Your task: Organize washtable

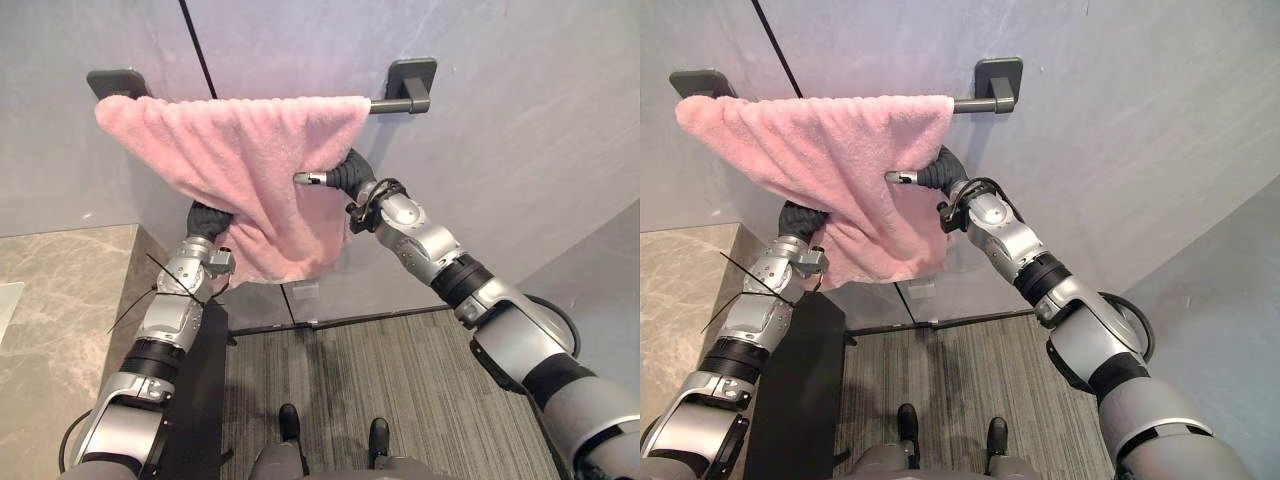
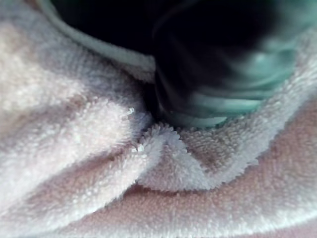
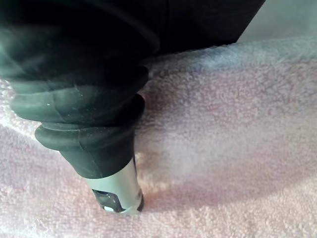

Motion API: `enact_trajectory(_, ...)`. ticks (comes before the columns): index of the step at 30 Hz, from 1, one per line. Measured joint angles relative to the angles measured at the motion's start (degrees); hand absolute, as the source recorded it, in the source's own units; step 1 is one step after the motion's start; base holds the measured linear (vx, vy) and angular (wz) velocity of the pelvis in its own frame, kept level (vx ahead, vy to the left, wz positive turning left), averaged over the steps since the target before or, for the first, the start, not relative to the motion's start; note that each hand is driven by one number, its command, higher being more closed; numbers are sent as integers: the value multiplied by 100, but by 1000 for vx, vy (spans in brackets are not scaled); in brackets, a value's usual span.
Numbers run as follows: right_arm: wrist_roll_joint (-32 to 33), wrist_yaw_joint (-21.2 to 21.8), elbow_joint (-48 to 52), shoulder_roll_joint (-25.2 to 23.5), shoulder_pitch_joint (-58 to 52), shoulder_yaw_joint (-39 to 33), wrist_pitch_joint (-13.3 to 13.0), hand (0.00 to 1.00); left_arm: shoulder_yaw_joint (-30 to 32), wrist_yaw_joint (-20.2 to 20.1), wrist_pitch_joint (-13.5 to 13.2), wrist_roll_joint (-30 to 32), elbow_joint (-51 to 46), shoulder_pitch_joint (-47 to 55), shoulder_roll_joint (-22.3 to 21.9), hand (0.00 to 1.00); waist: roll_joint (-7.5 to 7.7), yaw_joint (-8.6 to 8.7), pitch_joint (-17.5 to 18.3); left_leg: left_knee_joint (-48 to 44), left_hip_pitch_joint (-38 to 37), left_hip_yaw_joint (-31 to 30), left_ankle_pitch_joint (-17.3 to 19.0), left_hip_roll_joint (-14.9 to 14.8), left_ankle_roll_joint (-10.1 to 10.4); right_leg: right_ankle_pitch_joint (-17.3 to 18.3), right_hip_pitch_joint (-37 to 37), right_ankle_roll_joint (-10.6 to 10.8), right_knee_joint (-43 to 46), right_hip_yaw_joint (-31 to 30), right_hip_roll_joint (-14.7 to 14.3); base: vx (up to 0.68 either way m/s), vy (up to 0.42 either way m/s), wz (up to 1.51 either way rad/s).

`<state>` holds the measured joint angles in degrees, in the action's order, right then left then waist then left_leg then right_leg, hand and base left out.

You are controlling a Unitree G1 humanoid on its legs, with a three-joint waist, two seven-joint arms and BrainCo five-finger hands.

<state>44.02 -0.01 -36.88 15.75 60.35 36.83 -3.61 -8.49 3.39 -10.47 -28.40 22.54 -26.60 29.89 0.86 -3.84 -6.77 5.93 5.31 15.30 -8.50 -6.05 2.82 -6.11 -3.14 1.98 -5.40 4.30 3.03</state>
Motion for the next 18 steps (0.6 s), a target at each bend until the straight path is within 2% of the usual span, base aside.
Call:
enact_trajectory(8, -139, -57, 45, 300, -1, -369, 13, 100, 22, 43, 28, 162, 30, 38, -39, 100, 2, 14, -1, 1, -64, 81, -13, -6, 2, -32, 9, 2, 12, -88, -2, -3, 0, -5)
enact_trajectory(13, -144, -118, 173, 625, -9, -556, 10, 100, 399, 36, 61, 33, 59, 78, -29, 100, 4, 15, -3, 2, -98, 136, -13, -8, 2, -52, 16, 11, 10, -110, -1, -5, -1, -5)
enact_trajectory(18, -144, -103, 240, 591, -145, -558, 8, 100, 415, 32, 62, 39, 60, 97, -34, 100, 6, 10, -4, 2, -128, 141, -12, -10, 2, -51, 42, 10, 10, -117, -1, 0, 0, 0)
